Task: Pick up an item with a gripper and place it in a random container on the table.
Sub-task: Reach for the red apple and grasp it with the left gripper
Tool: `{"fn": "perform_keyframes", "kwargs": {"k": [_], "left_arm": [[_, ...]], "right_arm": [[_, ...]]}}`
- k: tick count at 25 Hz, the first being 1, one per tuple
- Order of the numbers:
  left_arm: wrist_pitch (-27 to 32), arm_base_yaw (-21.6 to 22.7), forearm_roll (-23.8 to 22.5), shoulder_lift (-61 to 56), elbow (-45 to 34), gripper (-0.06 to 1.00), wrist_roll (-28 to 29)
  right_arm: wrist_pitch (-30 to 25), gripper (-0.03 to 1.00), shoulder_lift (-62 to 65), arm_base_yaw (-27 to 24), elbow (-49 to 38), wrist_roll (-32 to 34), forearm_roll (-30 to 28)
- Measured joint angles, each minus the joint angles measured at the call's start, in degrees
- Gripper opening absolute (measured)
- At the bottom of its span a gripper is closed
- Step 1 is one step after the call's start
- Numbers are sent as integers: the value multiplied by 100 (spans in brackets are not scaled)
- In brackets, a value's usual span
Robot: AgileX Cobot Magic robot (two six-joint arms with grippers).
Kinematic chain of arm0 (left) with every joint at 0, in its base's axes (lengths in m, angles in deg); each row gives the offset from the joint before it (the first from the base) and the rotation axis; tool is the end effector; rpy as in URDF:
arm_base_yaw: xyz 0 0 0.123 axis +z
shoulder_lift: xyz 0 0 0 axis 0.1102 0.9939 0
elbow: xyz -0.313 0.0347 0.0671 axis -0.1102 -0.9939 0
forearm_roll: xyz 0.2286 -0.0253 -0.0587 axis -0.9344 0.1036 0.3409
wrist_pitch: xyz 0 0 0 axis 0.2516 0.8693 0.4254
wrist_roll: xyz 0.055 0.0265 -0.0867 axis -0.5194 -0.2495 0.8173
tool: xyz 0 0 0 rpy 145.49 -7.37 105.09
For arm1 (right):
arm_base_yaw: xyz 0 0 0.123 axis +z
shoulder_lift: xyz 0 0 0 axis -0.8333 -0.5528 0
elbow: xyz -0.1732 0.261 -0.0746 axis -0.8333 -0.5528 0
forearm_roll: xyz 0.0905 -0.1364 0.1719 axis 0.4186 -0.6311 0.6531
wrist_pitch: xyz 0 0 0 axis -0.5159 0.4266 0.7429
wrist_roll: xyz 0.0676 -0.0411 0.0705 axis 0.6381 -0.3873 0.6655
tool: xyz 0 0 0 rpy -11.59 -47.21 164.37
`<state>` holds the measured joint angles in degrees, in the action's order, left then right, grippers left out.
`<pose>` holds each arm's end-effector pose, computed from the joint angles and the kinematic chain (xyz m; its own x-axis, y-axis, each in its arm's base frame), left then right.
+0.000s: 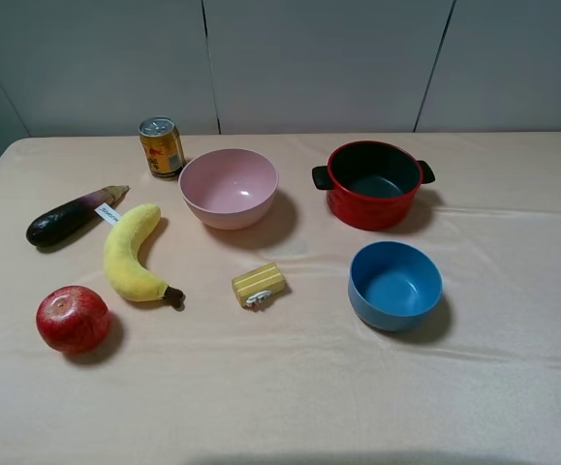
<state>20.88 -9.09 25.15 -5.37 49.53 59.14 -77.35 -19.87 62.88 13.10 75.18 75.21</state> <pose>-0.0438 0.0151 0.2644 -0.4699 0.0742 -0.8796 0.2177 0.9754 -0.0341 -0.0399 -0.0102 0.2669 -0.4098 -0.0567 -0.9104 -0.0677 0.9972 -0.0316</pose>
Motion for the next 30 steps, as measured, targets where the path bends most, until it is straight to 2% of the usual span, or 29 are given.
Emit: {"fn": "perform_keyframes", "kwargs": {"k": [30], "left_arm": [[-105, 0, -22, 0, 0, 97, 27]], "right_arm": [[0, 69, 0, 0, 0, 0, 0]]}}
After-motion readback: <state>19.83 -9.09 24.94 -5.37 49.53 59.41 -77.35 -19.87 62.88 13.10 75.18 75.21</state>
